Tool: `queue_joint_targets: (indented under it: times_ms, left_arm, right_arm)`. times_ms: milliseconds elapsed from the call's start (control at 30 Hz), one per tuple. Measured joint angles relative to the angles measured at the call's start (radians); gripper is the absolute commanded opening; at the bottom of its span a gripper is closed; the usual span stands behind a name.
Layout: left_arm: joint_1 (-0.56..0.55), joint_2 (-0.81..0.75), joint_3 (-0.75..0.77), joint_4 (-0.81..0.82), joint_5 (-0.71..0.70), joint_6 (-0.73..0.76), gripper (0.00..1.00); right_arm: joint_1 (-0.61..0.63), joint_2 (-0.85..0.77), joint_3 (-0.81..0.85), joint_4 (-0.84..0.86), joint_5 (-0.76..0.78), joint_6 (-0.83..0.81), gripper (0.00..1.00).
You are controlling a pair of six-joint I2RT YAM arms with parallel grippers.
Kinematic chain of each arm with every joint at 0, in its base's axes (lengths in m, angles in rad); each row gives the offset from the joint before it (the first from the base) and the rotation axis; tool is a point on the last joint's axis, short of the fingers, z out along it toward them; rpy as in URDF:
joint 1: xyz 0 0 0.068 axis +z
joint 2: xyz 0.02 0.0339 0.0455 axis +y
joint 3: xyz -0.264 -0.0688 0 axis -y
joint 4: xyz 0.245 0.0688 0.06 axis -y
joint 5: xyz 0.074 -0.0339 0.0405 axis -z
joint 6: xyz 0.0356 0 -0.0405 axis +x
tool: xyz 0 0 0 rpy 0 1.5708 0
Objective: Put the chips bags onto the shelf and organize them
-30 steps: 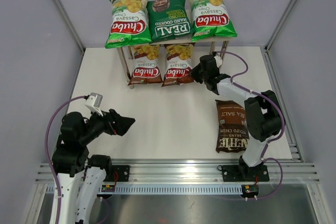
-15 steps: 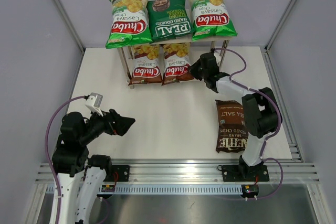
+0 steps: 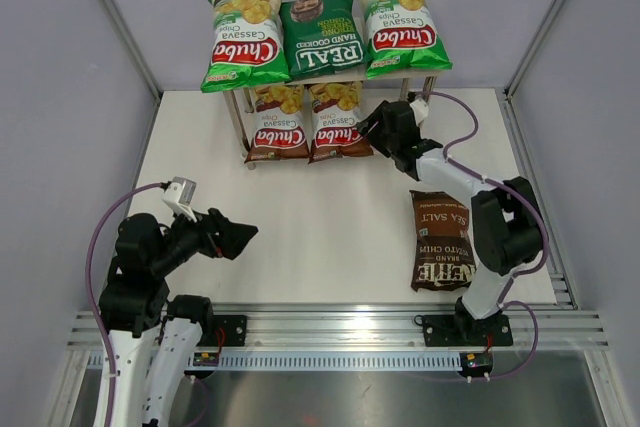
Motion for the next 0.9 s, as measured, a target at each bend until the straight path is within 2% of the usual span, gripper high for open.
queue_joint_targets:
  times_ms: [67,233,433,700,900]
  left_arm:
    - [0.0,0.0,0.0,0.0,0.0,0.0,0.99]
    - [-0.003,0.0,0.0,0.0,0.0,0.0,0.99]
    - [-0.003,-0.001,0.0,0.0,0.0,0.0,0.99]
    - [-0.003,-0.001,0.0,0.0,0.0,0.0,0.99]
    - [-0.003,-0.001,0.0,0.0,0.0,0.0,0.99]
  right_arm:
    - [0.0,-0.04,-0.025,-0.009,0.002,0.0,0.69]
    - [0.0,-0.106,-0.092,0.008,-0.016,0.006,0.58]
    - [0.0,-0.103,-0.153,0.016,-0.041,0.016,0.47]
    - [0.001,-0.074,-0.159,0.029,-0.039,0.014,0.47]
    - [0.001,0.009,-0.094,0.023,-0.03,-0.032,0.45]
